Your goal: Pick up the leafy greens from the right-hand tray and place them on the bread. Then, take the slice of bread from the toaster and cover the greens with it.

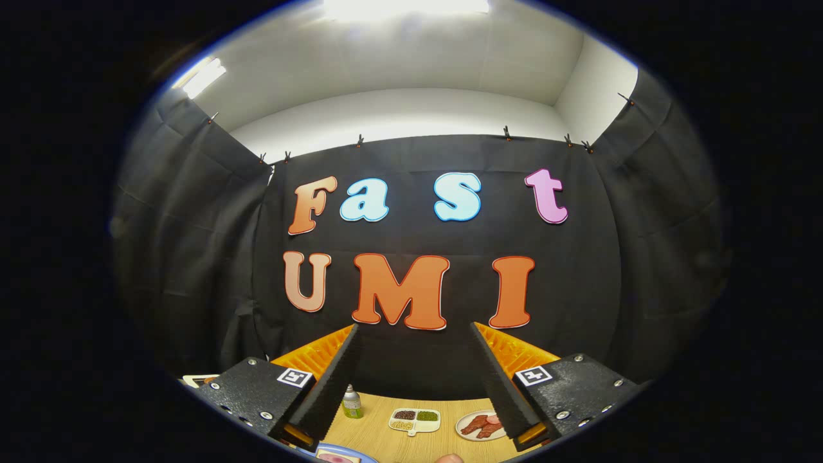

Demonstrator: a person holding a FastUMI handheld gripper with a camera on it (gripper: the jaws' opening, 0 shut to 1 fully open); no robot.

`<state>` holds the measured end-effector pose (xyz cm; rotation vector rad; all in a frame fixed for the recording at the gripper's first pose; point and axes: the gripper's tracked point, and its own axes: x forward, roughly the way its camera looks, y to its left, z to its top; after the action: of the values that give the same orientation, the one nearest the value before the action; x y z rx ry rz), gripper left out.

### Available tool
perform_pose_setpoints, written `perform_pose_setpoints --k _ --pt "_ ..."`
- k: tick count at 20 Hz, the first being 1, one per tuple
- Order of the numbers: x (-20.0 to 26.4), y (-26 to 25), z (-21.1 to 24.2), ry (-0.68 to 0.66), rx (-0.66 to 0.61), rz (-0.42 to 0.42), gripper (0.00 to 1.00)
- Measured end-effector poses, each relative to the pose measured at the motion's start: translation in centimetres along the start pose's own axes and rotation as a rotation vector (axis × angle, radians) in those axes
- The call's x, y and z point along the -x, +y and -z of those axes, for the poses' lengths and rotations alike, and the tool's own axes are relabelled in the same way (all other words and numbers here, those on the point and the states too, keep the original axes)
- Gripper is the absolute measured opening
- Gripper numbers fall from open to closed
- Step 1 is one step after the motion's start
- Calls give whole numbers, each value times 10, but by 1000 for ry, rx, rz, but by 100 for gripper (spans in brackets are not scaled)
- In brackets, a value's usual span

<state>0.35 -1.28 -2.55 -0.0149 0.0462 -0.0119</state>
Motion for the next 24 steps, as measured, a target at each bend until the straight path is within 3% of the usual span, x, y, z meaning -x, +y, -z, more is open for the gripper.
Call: perform_pose_setpoints --k 10,19,24 --pt "8 -57 155 487 -75 145 98" --pt "58 -58 290 986 -89 145 96" --pt "84 -49 332 1174 -135 105 89"
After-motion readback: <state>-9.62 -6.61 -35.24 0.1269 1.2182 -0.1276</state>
